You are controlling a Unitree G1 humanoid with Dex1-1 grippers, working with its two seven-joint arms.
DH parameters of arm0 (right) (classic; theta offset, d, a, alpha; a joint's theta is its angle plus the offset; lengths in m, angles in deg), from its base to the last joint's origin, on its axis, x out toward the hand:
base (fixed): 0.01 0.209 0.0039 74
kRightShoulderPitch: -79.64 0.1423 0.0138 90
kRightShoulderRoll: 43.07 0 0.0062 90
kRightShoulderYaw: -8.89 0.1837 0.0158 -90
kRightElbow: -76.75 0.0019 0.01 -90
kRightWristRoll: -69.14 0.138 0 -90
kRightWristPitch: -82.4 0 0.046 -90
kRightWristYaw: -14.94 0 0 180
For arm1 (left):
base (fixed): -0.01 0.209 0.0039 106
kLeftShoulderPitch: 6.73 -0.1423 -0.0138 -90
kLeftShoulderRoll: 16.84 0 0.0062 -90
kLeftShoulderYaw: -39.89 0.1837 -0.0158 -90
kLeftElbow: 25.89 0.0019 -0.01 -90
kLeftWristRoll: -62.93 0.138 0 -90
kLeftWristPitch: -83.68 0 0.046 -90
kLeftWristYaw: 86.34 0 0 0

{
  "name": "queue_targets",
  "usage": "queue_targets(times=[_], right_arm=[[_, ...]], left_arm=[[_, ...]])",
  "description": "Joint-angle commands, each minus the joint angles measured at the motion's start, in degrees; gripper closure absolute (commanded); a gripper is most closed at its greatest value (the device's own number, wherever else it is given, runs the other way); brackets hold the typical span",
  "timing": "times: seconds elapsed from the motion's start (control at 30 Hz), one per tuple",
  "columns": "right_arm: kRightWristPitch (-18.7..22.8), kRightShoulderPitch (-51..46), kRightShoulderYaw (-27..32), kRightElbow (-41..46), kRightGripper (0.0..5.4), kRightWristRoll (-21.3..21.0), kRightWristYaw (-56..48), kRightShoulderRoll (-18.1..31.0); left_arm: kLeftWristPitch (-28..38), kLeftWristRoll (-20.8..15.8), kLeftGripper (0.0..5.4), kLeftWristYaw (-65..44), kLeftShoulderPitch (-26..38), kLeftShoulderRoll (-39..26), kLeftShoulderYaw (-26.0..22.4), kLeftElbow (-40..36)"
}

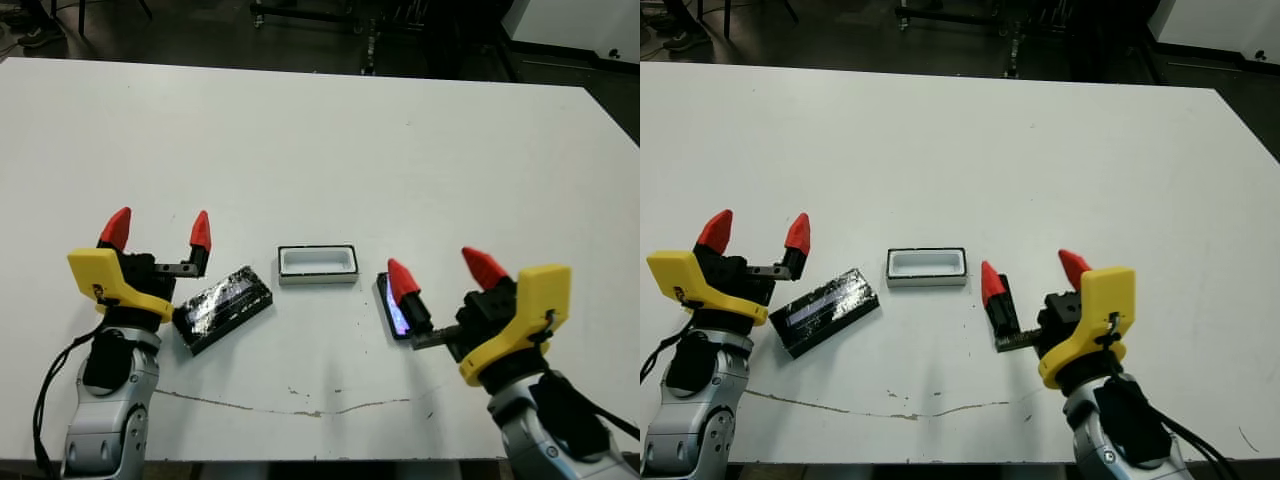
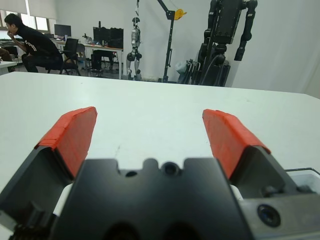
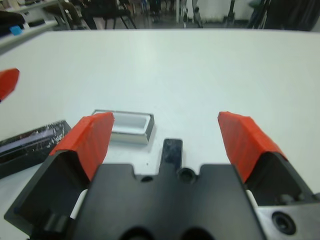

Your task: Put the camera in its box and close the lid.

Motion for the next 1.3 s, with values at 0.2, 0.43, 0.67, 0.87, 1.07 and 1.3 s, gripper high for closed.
queue_targets(times=[0.2,0.43,0.67,0.87,1.07,1.3], right_arm=[[2.00,0.39,-2.76,-3.81,0.00,-2.64,2.68,0.54],[1.92,0.73,-4.61,-5.57,0.00,-4.61,3.29,0.51],[1.98,0.78,-7.07,-7.20,0.00,-7.77,4.65,0.50],[-0.89,0.33,-9.49,-9.65,0.00,-11.61,4.45,1.65],[-2.79,-0.46,-9.96,-11.85,0.00,-13.14,4.13,1.54],[-2.56,-0.96,-9.49,-13.15,0.00,-13.25,3.98,0.28]], left_arm=[[-0.06,0.31,0.01,0.26,-1.31,0.15,0.19,-0.40],[-0.42,0.36,0.01,0.30,-1.66,0.13,0.46,-0.88],[-0.93,-0.05,0.01,0.48,-1.73,0.27,0.39,-1.12],[-1.10,-0.30,0.01,0.51,-1.80,0.41,0.41,-1.24],[-1.21,-0.52,0.01,0.38,-2.02,0.42,0.52,-1.51],[-1.72,-0.42,0.01,0.44,-2.03,0.31,0.55,-1.82]])
